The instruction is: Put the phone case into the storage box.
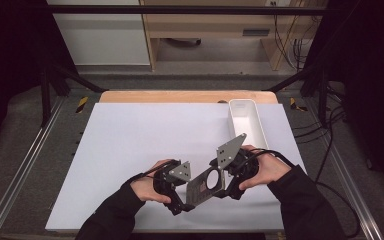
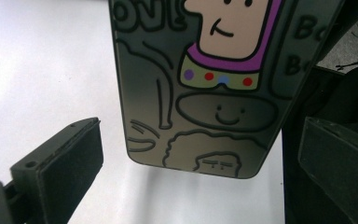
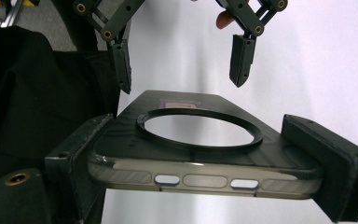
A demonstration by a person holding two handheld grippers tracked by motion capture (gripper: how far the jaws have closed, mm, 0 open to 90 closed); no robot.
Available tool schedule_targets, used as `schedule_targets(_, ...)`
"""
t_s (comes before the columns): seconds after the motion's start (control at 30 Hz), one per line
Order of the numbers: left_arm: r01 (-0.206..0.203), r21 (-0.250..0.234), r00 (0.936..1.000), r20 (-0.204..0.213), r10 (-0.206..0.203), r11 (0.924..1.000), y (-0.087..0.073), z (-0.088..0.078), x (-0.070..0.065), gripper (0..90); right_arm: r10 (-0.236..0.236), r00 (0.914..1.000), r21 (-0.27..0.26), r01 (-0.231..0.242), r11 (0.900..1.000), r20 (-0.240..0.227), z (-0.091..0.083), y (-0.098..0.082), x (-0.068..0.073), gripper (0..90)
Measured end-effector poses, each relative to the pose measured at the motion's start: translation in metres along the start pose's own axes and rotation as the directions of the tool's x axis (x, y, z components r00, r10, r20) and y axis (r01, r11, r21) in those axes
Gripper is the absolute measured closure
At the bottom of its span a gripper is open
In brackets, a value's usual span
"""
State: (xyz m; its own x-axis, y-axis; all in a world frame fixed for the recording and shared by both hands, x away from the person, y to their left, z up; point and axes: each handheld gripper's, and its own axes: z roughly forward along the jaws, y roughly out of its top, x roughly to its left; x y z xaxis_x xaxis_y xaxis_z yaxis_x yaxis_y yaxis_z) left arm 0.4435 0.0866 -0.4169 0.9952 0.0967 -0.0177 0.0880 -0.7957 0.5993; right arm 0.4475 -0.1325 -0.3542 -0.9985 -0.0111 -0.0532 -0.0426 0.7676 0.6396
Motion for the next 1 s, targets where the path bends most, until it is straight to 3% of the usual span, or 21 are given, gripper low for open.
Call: schedule_targets(1.0, -0.004, 0.068, 0.9997, 0.025, 0.002, 0.9977, 0.004, 0.015, 0.003, 3.5, -0.040, 0.9992, 0.080, 0.040, 0.996, -0.008, 0.012, 0.027, -0.001, 12.5)
